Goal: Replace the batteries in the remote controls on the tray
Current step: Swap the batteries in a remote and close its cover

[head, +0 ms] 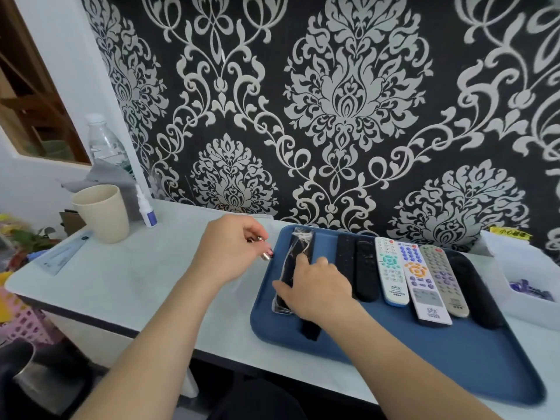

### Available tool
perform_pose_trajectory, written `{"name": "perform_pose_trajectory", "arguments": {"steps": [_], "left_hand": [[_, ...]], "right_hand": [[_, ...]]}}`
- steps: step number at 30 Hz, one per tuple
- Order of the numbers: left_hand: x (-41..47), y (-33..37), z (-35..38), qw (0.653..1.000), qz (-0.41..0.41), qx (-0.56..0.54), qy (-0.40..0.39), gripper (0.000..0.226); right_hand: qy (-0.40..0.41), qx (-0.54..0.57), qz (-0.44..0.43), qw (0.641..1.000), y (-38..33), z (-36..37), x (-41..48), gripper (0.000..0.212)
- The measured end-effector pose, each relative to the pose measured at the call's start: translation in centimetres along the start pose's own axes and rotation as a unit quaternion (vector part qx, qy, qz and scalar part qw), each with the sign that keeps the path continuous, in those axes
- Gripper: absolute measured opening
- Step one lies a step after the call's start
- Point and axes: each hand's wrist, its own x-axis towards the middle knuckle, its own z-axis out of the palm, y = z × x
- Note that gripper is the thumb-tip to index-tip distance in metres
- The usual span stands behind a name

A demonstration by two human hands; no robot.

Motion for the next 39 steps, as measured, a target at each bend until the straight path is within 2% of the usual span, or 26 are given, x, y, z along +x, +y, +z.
{"name": "perform_pose_trajectory", "arguments": {"steps": [3, 7, 10, 12, 15, 17, 19, 21, 23, 25, 26, 28, 29, 31, 33, 35, 39], "left_hand": [[-0.8, -0.2, 1.6, 0.999, -0.012, -0.052, 0.005, 0.014], [-1.5, 0.6, 2.5, 0.993, 0.008, -0.091, 0.073, 0.016], [-1.5, 1.5, 2.8, 0.966, -0.039, -0.243, 0.08, 0.011], [-1.6, 2.1, 2.9, 0.905, -0.099, -0.409, 0.055, 0.013], [-1.7, 3.0, 3.1, 0.775, -0.172, -0.607, 0.035, 0.016], [-1.7, 3.4, 3.6, 0.706, -0.201, -0.678, 0.036, 0.014], [-1.5, 3.8, 4.3, 0.666, -0.222, -0.712, 0.026, 0.015], [-1.2, 4.6, 5.0, 0.639, -0.23, -0.734, 0.007, 0.02], [-0.9, 5.3, 5.5, 0.629, -0.228, -0.743, -0.016, 0.023], [-0.7, 6.4, 6.8, 0.657, -0.227, -0.716, -0.057, 0.023], [-0.7, 6.9, 7.3, 0.688, -0.219, -0.687, -0.082, 0.023], [-0.9, 7.7, 8.5, 0.776, -0.173, -0.594, -0.12, 0.023], [-1.1, 8.0, 8.9, 0.822, -0.143, -0.536, -0.13, 0.022], [-1.8, 8.7, 9.9, 0.89, -0.093, -0.425, -0.136, 0.015], [-2.5, 9.5, 10.9, 0.924, -0.059, -0.356, -0.127, 0.01], [-3.1, 9.9, 11.4, 0.935, -0.023, -0.337, -0.108, 0.01], [-3.4, 10.5, 12.4, 0.952, 0.019, -0.303, -0.045, 0.017]], "right_hand": [[0.004, 0.018, 0.025, 1.0, -0.7, 0.6, 0.7, 0.078], [-0.013, 0.071, 0.065, 0.995, -0.7, 0.0, 2.0, 0.091], [-0.036, 0.111, 0.1, 0.988, 0.1, -0.3, 2.6, 0.101], [-0.039, 0.121, 0.108, 0.986, 0.6, -0.3, 2.6, 0.094], [-0.002, 0.134, 0.087, 0.987, 1.5, -0.7, 2.4, 0.065], [0.01, 0.158, 0.062, 0.985, 2.4, -1.3, 2.2, 0.05], [0.026, 0.233, 0.043, 0.971, 3.5, -1.9, 1.8, 0.036], [0.042, 0.374, 0.032, 0.926, 5.1, -2.6, 1.0, 0.027], [0.023, 0.551, 0.03, 0.834, 6.5, -3.5, -0.2, 0.026], [-0.013, 0.696, 0.016, 0.718, 8.9, -4.3, -1.5, 0.035], [-0.024, 0.75, 0.009, 0.661, 9.8, -4.6, -1.9, 0.037], [-0.032, 0.823, 0.008, 0.568, 11.7, -4.9, -2.7, 0.037], [-0.033, 0.836, 0.008, 0.547, 12.3, -5.0, -3.0, 0.037], [-0.024, 0.83, 0.009, 0.557, 13.5, -4.8, -3.3, 0.04], [-0.011, 0.819, 0.01, 0.574, 14.7, -4.4, -3.2, 0.039], [-0.012, 0.815, 0.002, 0.579, 15.4, -4.2, -3.2, 0.035], [-0.007, 0.824, -0.011, 0.566, 15.8, -3.9, -2.9, 0.037]]}}
